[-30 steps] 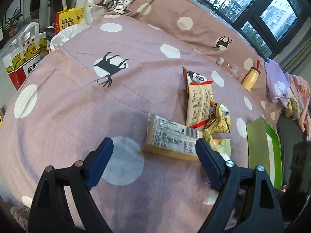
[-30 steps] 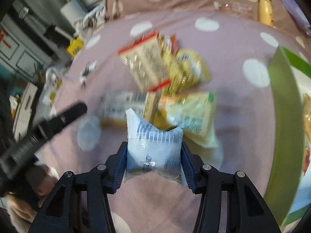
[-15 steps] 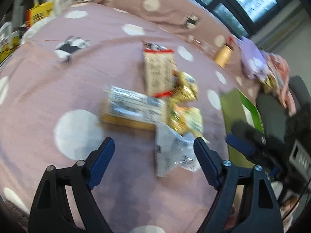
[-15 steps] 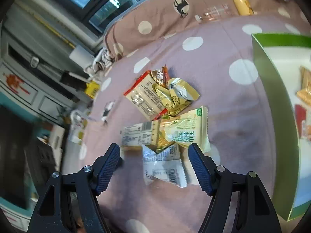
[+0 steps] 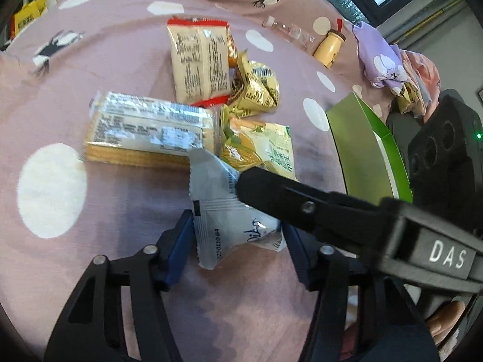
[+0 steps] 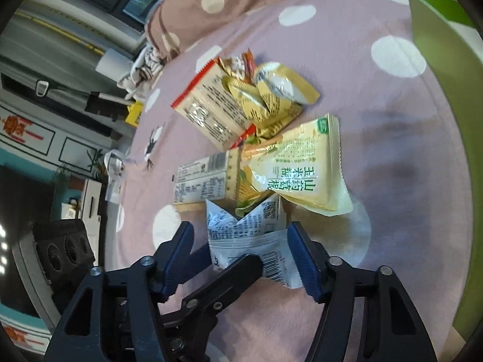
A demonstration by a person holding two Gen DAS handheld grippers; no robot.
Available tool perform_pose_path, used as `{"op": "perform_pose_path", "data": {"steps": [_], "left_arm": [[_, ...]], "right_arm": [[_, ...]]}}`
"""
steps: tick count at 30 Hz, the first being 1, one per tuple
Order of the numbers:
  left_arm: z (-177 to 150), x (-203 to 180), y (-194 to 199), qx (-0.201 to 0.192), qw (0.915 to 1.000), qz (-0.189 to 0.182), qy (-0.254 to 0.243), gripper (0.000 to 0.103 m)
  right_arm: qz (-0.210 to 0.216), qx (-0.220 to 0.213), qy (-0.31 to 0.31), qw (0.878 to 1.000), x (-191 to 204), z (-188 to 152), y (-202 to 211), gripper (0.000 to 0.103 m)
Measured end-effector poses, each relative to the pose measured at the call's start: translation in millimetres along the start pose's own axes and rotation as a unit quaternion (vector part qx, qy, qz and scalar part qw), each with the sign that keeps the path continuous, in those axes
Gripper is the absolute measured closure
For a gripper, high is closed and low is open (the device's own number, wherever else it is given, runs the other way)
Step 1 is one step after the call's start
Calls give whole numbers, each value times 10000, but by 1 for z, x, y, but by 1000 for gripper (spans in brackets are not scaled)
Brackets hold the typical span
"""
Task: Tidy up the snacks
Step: 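Carry the white packet into the green box and release it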
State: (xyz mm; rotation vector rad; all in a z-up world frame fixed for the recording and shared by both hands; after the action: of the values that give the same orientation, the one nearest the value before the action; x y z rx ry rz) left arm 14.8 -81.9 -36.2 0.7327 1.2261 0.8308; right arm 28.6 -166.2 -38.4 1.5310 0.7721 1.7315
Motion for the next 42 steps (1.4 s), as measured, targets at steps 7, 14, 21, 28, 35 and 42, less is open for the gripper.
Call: {"op": "perform_pose_path", "data": {"steps": [7,14,21,28,35,42], "left_arm": [[0,-8,4,-112,9998,45,-147,53],[2,-32,35,-753,9959,100,-487,53],[6,-80,70,-1376,9853,20,-1016,53],[14,-144,72,-1525,9741,-130,-1667,53],[20,-199,47,-1331,9675,-198,-2143,53],[18,-247,8,-869,9638,-340,-2496,54]], "right_arm": [[119,12,-33,9999,-4,-1,-3,47],[-67,-490,412,9979,23,-7,32,47],[-145,-1282,708,9891,43,-10,94,47],[-399,-1928,584,9787,25,-10,158,47],[-509,-2375,79,9700,-20,-13,203,47],[-538,-2606,-588,9621,-72,-17,232,47]]}}
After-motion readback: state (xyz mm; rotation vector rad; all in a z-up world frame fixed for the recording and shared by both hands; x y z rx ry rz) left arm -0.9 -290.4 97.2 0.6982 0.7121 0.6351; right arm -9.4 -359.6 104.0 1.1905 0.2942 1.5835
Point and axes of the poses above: each gripper's, at about its wrist camera, not at the fingertips, and y roughly against the way its jaws point, x to its left, z to its top, the point moved 8 cm from there along -y, roughly the way its jaws point, and after that the axes turned 14 degrees about x, right-handed, at the moved point
